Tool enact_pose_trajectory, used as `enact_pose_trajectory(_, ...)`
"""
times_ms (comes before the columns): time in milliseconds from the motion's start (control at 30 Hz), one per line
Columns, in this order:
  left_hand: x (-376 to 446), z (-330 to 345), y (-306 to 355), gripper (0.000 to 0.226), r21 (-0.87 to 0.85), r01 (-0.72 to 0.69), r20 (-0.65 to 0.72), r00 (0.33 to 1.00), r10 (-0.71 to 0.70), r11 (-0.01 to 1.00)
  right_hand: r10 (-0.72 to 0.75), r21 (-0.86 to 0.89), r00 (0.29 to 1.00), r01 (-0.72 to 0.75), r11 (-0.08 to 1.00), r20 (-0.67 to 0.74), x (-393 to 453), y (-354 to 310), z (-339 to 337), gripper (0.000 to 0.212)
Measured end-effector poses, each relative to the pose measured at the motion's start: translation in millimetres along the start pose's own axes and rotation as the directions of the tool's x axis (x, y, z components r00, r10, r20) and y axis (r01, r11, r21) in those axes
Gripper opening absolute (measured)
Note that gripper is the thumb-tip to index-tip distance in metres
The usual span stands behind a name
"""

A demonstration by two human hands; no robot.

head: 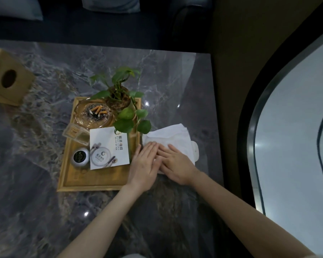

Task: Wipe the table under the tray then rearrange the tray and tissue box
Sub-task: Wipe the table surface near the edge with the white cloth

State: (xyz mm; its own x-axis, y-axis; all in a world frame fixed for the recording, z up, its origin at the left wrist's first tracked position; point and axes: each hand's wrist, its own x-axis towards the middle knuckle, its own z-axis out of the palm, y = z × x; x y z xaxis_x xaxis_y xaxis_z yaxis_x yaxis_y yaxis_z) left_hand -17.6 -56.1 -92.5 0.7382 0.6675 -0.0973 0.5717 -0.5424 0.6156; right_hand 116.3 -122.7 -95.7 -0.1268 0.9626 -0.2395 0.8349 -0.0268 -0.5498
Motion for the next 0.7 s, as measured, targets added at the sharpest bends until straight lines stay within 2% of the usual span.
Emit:
enact_pose_trajectory(100, -5, -8, 4, 0.052, -0.176, 0.035, 0.022, 0.999, -0.031, 0.984, 0.149, 0.316, 0.988, -0.128, 0.940, -0.044, -12, -16, 0, 0.042)
enact_pose_trajectory(167, -8, -17, 5, 0.052, -0.332, 0.093, 0.054, 0.995, -0.080, 0.939, 0.305, 0.513, 0.952, -0.243, 0.823, -0.040, -19, -28, -1, 0.037)
enact_pose_trajectory(200, -9, -21, 5, 0.053, -0.385, 0.108, 0.070, 0.994, -0.088, 0.916, 0.383, 0.647, 0.924, -0.280, 0.709, -0.020, -23, -33, -3, 0.034)
enact_pose_trajectory(267, -12, -31, 5, 0.049, -0.456, 0.109, 0.093, 0.993, -0.074, 0.883, 0.534, 0.862, 0.844, -0.302, 0.406, 0.043, -30, -44, -7, 0.026)
enact_pose_trajectory(333, -15, -40, 3, 0.045, -0.504, 0.100, 0.107, 0.993, -0.052, 0.858, 0.683, 0.956, 0.721, -0.267, 0.121, 0.115, -37, -51, -13, 0.022)
enact_pose_trajectory(400, -19, -51, 0, 0.044, -0.551, 0.119, 0.119, 0.991, -0.063, 0.826, 0.748, 0.979, 0.632, -0.137, -0.149, 0.202, -44, -56, -17, 0.031)
enact_pose_trajectory(433, -21, -57, -2, 0.043, -0.583, 0.136, 0.128, 0.989, -0.074, 0.801, 0.739, 0.964, 0.631, -0.054, -0.260, 0.234, -47, -60, -21, 0.038)
enact_pose_trajectory(500, -24, -73, -5, 0.041, -0.664, 0.129, 0.128, 0.990, -0.058, 0.737, 0.696, 0.918, 0.683, 0.095, -0.385, 0.221, -49, -76, -28, 0.044)
enact_pose_trajectory(600, -28, -96, -14, 0.050, -0.788, 0.198, 0.221, 0.975, -0.032, 0.583, 0.685, 0.858, 0.723, 0.291, -0.423, 0.092, -43, -105, -35, 0.041)
enact_pose_trajectory(700, -30, -125, -30, 0.040, -0.837, 0.318, 0.329, 0.943, -0.054, 0.446, 0.637, 0.796, 0.771, 0.383, -0.469, 0.004, -24, -143, -38, 0.025)
